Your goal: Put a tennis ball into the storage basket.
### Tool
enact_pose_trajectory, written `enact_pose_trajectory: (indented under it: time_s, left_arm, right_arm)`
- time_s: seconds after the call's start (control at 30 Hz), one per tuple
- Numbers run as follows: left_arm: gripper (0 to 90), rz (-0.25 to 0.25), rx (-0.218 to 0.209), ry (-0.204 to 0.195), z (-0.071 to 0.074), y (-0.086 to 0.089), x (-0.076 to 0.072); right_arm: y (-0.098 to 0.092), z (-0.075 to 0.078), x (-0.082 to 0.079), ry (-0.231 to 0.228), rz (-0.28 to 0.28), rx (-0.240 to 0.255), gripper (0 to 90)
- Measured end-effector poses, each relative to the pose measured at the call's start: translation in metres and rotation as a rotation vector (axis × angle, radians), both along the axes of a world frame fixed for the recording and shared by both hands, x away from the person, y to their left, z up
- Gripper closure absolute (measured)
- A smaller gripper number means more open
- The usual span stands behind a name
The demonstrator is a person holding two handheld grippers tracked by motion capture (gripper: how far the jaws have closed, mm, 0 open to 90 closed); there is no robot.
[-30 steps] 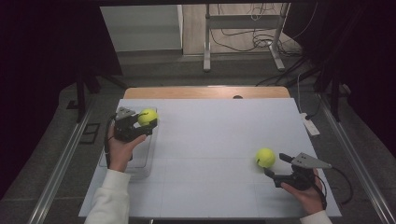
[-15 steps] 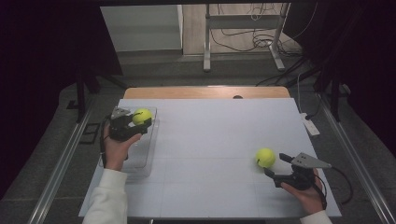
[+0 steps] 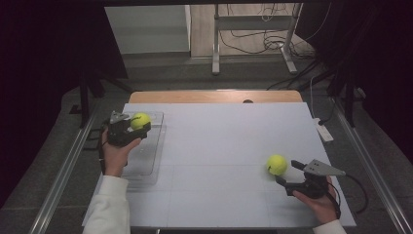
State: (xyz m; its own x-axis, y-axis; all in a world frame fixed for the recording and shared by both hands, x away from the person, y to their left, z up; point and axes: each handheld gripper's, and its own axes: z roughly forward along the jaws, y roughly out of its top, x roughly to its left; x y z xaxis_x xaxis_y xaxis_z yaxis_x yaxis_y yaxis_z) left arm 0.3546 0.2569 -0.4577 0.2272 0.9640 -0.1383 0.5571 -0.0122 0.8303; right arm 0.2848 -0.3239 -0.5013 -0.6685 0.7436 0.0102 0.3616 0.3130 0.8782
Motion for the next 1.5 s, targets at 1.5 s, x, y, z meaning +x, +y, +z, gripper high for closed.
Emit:
enact_pose_trajectory:
  time_s: [1.5]
  left_arm:
    - [26.6,0.058,0.029,0.143,-0.016,0.019,0.029]
  right_arm:
    - [0.001,0.0,0.0,0.001,0.0,-0.001,13.9]
